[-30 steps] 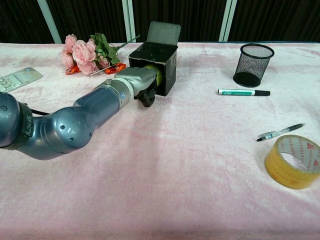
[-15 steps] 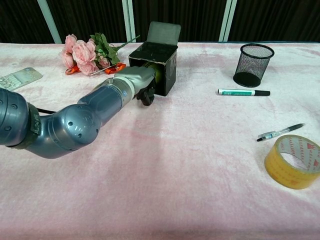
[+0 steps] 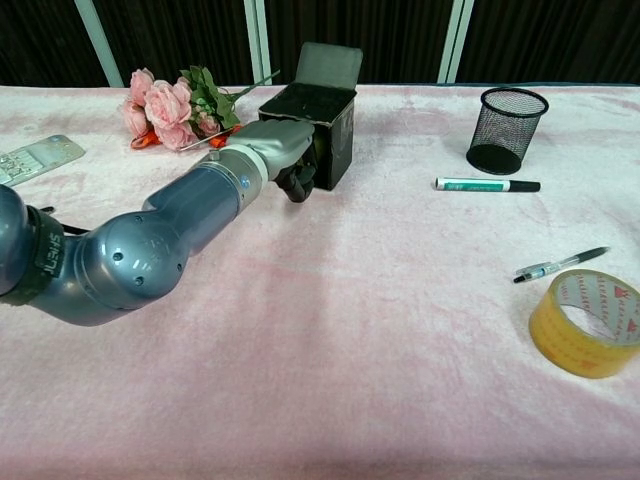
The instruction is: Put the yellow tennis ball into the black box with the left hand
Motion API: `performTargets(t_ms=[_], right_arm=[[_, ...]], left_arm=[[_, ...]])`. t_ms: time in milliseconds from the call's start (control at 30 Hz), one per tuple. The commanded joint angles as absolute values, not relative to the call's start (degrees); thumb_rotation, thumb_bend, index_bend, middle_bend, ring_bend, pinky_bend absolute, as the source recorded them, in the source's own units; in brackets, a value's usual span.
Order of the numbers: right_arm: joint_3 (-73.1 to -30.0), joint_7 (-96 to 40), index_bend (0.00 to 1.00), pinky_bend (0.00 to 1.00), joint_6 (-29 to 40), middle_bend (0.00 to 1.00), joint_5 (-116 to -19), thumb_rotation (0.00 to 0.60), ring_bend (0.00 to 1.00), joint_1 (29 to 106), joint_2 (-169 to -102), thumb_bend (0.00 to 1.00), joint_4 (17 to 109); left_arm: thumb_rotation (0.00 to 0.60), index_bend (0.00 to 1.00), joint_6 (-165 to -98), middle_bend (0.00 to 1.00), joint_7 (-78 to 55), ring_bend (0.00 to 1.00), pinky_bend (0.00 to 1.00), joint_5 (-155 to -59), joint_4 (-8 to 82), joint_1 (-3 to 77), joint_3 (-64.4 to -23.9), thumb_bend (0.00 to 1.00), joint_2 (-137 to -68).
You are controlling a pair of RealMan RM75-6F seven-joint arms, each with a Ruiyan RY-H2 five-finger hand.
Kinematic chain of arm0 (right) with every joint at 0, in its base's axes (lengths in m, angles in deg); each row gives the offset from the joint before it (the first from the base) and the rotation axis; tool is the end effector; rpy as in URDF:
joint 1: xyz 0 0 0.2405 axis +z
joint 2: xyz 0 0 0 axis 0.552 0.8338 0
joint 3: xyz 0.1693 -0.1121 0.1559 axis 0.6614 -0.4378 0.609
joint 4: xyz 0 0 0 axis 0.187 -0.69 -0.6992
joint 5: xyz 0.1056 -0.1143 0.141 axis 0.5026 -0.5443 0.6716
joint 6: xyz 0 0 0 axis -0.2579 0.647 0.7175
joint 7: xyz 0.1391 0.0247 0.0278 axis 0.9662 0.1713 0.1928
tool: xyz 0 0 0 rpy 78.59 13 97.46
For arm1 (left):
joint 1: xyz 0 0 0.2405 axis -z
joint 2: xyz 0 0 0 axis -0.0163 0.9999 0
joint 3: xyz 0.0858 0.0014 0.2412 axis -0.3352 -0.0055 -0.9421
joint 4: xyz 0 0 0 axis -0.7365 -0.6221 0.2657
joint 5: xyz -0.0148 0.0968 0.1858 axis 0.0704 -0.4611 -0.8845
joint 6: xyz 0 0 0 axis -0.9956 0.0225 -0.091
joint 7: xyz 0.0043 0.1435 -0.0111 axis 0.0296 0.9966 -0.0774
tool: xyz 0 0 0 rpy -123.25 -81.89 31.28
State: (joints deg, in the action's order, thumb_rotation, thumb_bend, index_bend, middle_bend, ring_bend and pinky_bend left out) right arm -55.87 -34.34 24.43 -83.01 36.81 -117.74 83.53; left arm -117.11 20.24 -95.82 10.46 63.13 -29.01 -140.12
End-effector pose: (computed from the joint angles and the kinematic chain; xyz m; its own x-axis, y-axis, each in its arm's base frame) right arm -0.3203 -0.1817 0.1575 0.3878 -0.0098 0.9217 -0.9120 0.1410 0.3852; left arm -0.0511 0.4066 -0.1268 0.4994 0.1840 0.8466 0.8501 -0.2928 -0.4378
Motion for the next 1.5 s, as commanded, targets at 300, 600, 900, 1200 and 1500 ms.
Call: performTargets(t_ms=[300, 600, 900, 1200, 1500], right_arm=[[-55.8, -34.8, 0.03, 0.17, 24.0, 0.00, -82.2, 0.600, 0.10, 36.8, -117.6, 0.14, 84.1], [-55.9, -35.0, 0.03, 0.17, 24.1, 0.00, -82.2, 0.600, 0.10, 36.8, -117.6, 0.14, 84.2], [-55.7, -35.0, 0.03, 0.17, 23.9, 0.00, -81.8, 0.600, 0.10, 36.8, -117.6, 0.16, 84.3], [-55.8, -35.3, 0.03, 0.17, 23.9, 0.00, -81.8, 0.600, 0.10, 36.8, -117.7, 0.16, 84.3], [-55.8, -35.4, 0.03, 0.17, 23.9, 0.00, -81.8, 0.600, 0.10, 36.9, -117.6, 0.16, 84.3]], left_arm=[[0.600, 0.04, -114.4, 0.03, 18.8, 0.00, 0.03, -96.9, 11.1, 62.5, -30.5, 0.53, -138.9], [0.600, 0.04, -114.7, 0.00, 19.0, 0.00, 0.00, -97.1, 10.9, 62.8, -30.7, 0.53, -139.4], [0.600, 0.04, -116.2, 0.00, 21.2, 0.00, 0.00, -95.8, 11.4, 62.3, -30.6, 0.53, -139.7], [0.600, 0.04, -120.9, 0.00, 25.4, 0.00, 0.00, -94.5, 23.3, 58.3, -32.1, 0.53, -134.9], [0.600, 0.04, -125.3, 0.00, 35.0, 0.00, 0.00, -88.3, 40.3, 53.2, -36.8, 0.53, -126.3]])
